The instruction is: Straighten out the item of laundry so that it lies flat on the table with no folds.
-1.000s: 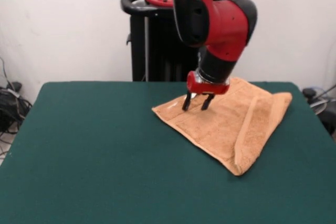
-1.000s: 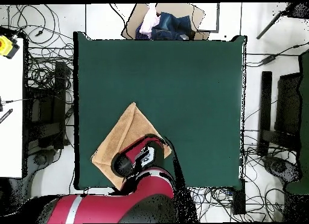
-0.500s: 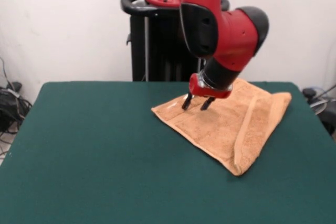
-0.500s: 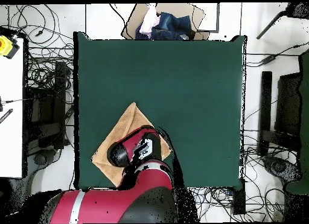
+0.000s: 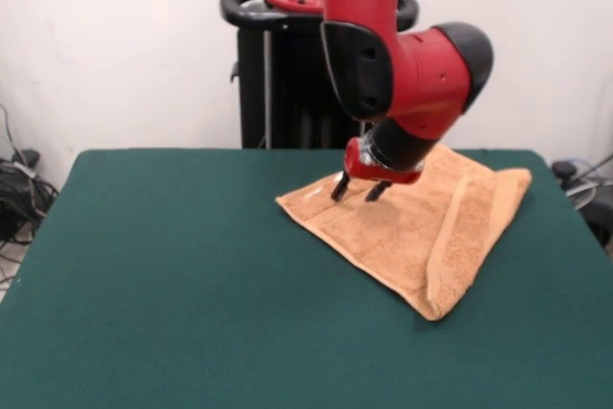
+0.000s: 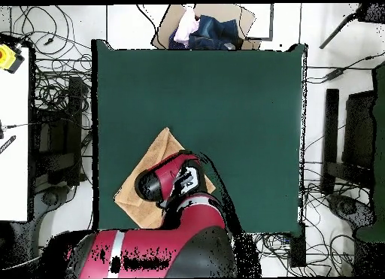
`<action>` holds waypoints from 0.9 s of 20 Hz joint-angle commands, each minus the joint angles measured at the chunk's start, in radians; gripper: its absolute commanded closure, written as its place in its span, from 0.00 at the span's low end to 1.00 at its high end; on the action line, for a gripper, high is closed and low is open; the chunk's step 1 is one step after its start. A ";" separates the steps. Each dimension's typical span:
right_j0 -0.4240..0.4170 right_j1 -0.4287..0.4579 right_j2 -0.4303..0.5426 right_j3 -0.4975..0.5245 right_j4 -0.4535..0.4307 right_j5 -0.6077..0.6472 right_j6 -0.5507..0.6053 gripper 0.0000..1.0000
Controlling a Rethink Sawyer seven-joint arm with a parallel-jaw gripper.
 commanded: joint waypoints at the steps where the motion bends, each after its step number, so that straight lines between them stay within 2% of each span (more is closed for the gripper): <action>1: -0.131 0.271 -0.022 -0.179 -0.245 -0.238 -0.107 0.00; 4: -0.138 0.259 -0.037 -0.187 -0.285 -0.231 -0.108 0.00; 12: -0.064 0.259 -0.138 -0.240 -0.456 -0.201 -0.020 0.00; 18: 0.024 0.296 -0.214 -0.291 -0.640 -0.178 0.138 0.00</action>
